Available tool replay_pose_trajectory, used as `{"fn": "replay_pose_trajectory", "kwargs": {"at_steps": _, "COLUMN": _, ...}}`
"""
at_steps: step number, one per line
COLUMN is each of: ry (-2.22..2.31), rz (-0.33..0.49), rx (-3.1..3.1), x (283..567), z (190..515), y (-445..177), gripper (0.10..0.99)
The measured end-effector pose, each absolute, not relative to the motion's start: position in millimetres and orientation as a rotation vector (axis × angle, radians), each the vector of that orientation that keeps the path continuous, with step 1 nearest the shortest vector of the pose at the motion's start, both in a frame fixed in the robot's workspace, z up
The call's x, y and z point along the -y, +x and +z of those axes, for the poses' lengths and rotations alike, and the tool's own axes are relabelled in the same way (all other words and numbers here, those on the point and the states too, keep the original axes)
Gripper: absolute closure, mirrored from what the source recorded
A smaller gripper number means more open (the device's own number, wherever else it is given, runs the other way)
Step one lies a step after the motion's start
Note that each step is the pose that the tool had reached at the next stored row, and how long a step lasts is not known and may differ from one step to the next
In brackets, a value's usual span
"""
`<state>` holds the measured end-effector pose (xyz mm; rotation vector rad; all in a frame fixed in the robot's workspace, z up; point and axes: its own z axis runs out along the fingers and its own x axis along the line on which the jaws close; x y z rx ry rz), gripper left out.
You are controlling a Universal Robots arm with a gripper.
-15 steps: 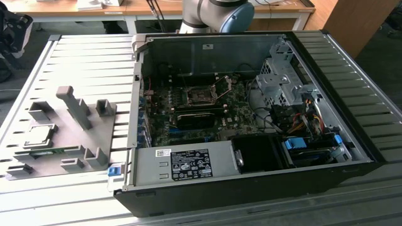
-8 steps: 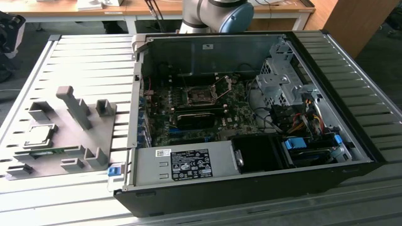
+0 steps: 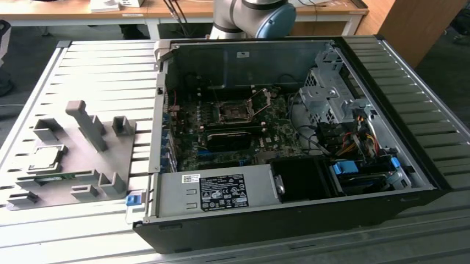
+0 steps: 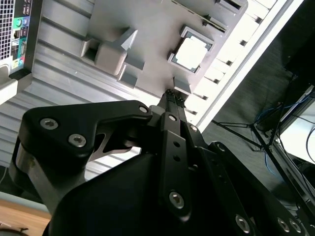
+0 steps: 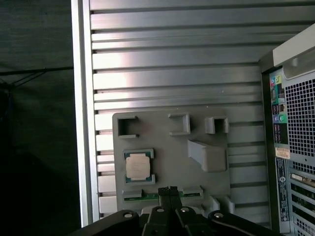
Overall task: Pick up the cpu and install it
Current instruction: 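Reach for the cpu, then pick up the cpu and move it towards the insertion slot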
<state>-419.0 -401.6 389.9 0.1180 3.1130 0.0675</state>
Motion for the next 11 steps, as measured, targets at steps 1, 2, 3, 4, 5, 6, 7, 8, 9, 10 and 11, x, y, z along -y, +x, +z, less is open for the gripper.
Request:
{"fn": "replay_pose_trajectory", "kwargs": {"at_steps": 1, "ry": 0.118, "rz": 0.068, "rx": -3.113, "x": 402.1, "z": 389.6, "y": -420.6, "gripper": 0.980}}
{"fn": "replay_pose_trajectory", "kwargs": {"at_steps": 2, "ry": 0.118, "rz": 0.068, "rx": -3.113, "x": 402.5, "z": 389.5, "y": -421.9, "gripper": 0.980}}
{"fn": "replay_pose_trajectory", "kwargs": {"at_steps": 3, "ry": 0.118, "rz": 0.068, "rx": -3.113, "x": 403.0, "z": 389.2, "y": -423.4, "gripper": 0.980}}
{"fn": "replay_pose_trajectory", "kwargs": {"at_steps": 4, "ry": 0.118, "rz": 0.068, "rx": -3.113, "x": 403.6, "z": 389.0, "y": -424.7, "gripper": 0.980}}
{"fn": "replay_pose_trajectory", "kwargs": {"at_steps": 5, "ry": 0.118, "rz": 0.068, "rx": -3.113, "x": 404.0, "z": 388.8, "y": -426.0, "gripper": 0.980}}
{"fn": "replay_pose_trajectory", "kwargs": {"at_steps": 6, "ry": 0.118, "rz": 0.068, "rx": -3.113, "x": 404.2, "z": 388.6, "y": -427.1, "gripper": 0.980}}
{"fn": "replay_pose_trajectory", "kwargs": {"at_steps": 7, "ry": 0.118, "rz": 0.068, "rx": -3.113, "x": 404.3, "z": 388.4, "y": -428.0, "gripper": 0.980}}
{"fn": "replay_pose_trajectory", "kwargs": {"at_steps": 8, "ry": 0.118, "rz": 0.068, "rx": -3.114, "x": 404.4, "z": 388.3, "y": -428.9, "gripper": 0.980}}
{"fn": "replay_pose_trajectory", "kwargs": {"at_steps": 9, "ry": 0.118, "rz": 0.068, "rx": -3.114, "x": 404.6, "z": 388.1, "y": -429.6, "gripper": 0.980}}
{"fn": "replay_pose_trajectory", "kwargs": {"at_steps": 10, "ry": 0.118, "rz": 0.068, "rx": -3.114, "x": 404.6, "z": 387.9, "y": -430.2, "gripper": 0.980}}
{"fn": "replay_pose_trajectory", "kwargs": {"at_steps": 11, "ry": 0.118, "rz": 0.068, "rx": -3.115, "x": 404.5, "z": 387.8, "y": -430.9, "gripper": 0.980}}
